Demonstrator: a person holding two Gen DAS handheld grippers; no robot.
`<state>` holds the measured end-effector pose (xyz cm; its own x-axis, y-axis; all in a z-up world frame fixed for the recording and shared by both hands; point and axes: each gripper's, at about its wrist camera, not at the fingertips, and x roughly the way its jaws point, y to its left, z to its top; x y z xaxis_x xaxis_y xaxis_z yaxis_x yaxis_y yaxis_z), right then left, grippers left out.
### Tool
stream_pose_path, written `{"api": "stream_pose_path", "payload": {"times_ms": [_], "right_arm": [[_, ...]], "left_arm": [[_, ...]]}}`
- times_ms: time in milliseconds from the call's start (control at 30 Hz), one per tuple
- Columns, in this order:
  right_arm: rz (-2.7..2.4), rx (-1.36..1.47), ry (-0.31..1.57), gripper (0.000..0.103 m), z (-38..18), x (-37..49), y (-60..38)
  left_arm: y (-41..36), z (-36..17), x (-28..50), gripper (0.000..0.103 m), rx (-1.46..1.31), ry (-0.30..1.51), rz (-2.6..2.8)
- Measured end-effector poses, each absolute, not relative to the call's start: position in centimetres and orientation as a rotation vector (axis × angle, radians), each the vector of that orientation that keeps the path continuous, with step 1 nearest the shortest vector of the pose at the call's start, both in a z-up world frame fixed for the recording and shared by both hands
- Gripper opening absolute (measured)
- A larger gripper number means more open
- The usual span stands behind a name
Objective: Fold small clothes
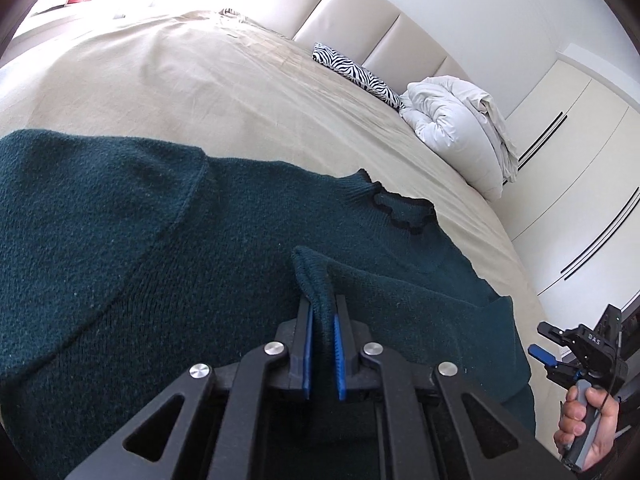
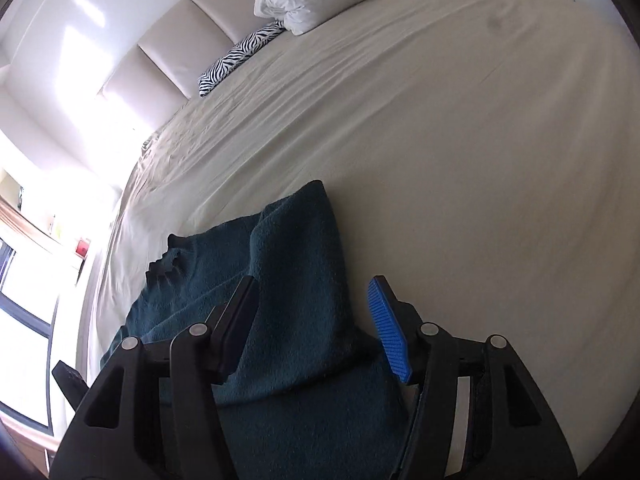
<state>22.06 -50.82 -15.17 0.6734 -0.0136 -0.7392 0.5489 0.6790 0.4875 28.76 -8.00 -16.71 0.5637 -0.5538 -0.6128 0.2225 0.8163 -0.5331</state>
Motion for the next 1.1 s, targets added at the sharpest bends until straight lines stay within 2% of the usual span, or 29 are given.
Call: {"api": "stream_pose_path", "payload": {"times_ms": [100,200,267,333,567,733,767,833,900,933,967,1033,1100], "right_arm": [[-0.284,0.768,0.824,0.053,-16.1,25.9,-52.3],[-0.328,0.742,0.882,0.044,-18.0,28.3,-53.5],[-0.329,0.732,0.892,0.020,-19.1,29.2,-54.2],[-0.344,0.699,0.891,0.009,-19.0,29.3,-54.6],[-0.390,0.662,0.856,0.003,-20.5,29.1,-56.0],[-0.369,0.718,0.810,0.004,-20.8,28.3,-56.5],[-0.363,0.744,0.808,0.009,-20.5,27.8,-56.7],[-0.373,0.772,0.805,0.012,-19.4,26.5,-56.5],[-0.345,0.769,0.802,0.025,-18.1,24.6,-55.3],[-0.340,0.749,0.827,0.042,-17.8,24.0,-54.4],[-0.350,0.713,0.864,0.050,-17.7,23.5,-53.3],[-0.355,0.623,0.901,0.050,-17.9,22.9,-50.9],[-0.378,0.476,0.949,0.042,-18.5,22.9,-49.0]], "left_arm": [[-7.6,-16.4,28.0,0.010,-0.429,0.819,-0.470],[-7.4,-16.7,27.9,0.010,-0.440,0.812,-0.455],[-7.3,-16.8,28.0,0.010,-0.453,0.814,-0.453],[-7.2,-17.0,28.0,0.010,-0.450,0.815,-0.450],[-7.8,-17.5,28.5,0.010,-0.437,0.837,-0.438],[-7.8,-17.8,28.9,0.011,-0.465,0.844,-0.456],[-7.8,-17.9,29.0,0.011,-0.465,0.844,-0.457],[-7.8,-18.0,29.0,0.011,-0.459,0.840,-0.457],[-7.8,-18.0,29.0,0.011,-0.462,0.839,-0.459],[-7.8,-18.1,29.1,0.011,-0.462,0.839,-0.459],[-7.8,-18.1,29.1,0.011,-0.460,0.839,-0.458],[-7.7,-18.2,29.1,0.011,-0.461,0.839,-0.458],[-7.8,-18.2,29.1,0.011,-0.460,0.839,-0.458]]}}
